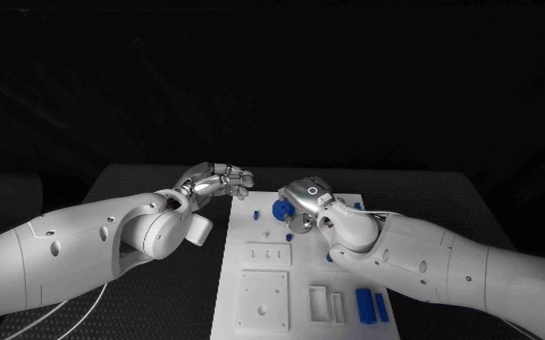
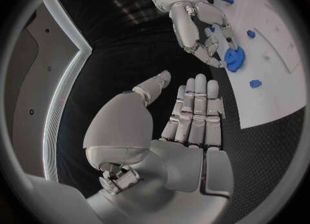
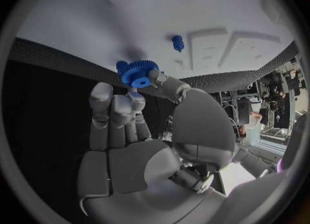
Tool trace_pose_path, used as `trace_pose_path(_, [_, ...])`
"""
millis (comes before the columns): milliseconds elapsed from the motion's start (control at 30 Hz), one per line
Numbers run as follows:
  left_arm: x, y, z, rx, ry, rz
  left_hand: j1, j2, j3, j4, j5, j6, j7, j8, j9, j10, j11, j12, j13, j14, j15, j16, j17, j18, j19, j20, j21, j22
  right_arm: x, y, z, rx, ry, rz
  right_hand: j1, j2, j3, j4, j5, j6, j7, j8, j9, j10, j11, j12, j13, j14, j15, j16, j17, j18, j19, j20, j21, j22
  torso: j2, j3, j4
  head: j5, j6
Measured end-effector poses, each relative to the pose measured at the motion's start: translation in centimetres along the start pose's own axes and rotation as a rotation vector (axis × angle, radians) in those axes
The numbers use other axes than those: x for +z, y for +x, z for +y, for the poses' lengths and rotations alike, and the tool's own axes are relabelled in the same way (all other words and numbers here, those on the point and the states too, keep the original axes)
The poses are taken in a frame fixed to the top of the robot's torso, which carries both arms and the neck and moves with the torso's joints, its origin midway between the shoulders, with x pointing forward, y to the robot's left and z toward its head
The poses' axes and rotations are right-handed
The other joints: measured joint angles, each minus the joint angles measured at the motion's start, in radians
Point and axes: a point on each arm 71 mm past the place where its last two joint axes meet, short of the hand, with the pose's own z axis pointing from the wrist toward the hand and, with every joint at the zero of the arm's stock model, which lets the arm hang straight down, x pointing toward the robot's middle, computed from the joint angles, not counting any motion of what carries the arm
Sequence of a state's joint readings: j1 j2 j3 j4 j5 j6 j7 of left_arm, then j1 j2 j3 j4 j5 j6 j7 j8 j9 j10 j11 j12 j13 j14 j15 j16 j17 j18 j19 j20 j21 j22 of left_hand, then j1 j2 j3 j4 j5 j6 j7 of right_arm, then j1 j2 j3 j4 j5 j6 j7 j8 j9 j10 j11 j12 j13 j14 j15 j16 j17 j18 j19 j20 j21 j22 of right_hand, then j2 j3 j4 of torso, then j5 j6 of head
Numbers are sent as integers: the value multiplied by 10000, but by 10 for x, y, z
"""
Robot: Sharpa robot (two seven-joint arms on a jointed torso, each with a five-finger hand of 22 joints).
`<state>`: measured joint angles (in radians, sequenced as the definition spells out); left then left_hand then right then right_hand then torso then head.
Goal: Assemble the parts on the task board
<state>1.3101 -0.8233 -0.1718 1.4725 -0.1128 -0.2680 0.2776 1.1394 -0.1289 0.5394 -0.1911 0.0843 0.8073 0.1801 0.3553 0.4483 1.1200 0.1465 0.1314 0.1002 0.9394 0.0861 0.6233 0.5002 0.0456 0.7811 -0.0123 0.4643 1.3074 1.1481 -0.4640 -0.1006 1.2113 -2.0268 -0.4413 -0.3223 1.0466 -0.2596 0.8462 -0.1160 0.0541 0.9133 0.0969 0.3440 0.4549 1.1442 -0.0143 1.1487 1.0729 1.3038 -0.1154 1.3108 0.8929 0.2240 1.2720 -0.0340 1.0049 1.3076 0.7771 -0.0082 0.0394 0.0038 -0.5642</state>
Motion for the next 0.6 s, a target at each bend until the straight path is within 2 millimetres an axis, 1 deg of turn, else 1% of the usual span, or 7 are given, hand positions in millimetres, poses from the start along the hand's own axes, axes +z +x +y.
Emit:
trace_pose_path(300, [1, 1, 0, -3, 5, 27, 0, 0, 0, 0, 0, 0, 0, 0, 0, 0, 0, 0, 0, 0, 0, 0, 0, -4, 0, 0, 0, -1, 2, 6, 3, -91, -26, 117, 0, 0, -1, 0, 0, 19, -19, -47, -2, 16, 16, 0, 0, 1, 2, 0, 5, 10, 0, 1, 0, 0, 1, -3, -11, 23, -58])
trace_pose_path(400, [1, 1, 0, -3, 6, 29, 0, 0, 0, 0, 0, 0, 0, 0, 0, 0, 0, 0, 0, 0, 0, 0, 0, -6, 0, 0, 0, -1, 4, 7, 3, -126, 9, 143, 0, 0, 26, 28, -1, 29, -29, -53, -15, 16, 16, 0, -11, 1, 3, 0, 5, 11, 0, 2, 0, 0, 1, -3, -13, 30, -58])
trace_pose_path(433, [1, 1, 0, -3, 6, 29, 0, 0, 0, 0, 0, 0, 0, 0, 0, 0, 0, 0, 0, 0, 0, 0, 0, -7, 0, 0, 0, -2, 4, 7, 3, -134, 16, 150, -41, -41, 27, 28, -1, 29, -30, -54, -15, 17, 17, 0, -11, 1, 3, 0, 5, 12, 0, 2, 0, 0, 0, -2, -17, 35, -55])
trace_pose_path(600, [1, 2, 0, -3, 6, 32, 0, 0, 0, 0, 0, 0, 0, 0, 0, 0, 0, 0, 0, 0, 0, 0, 1, -11, 0, 0, 0, 7, 5, 9, 0, -179, 87, 213, -41, -41, 27, 29, -1, 31, -31, -54, -15, 18, 18, -37, -11, 1, 4, -38, 4, 14, 0, 3, -1, 0, -3, 5, -23, 54, -47])
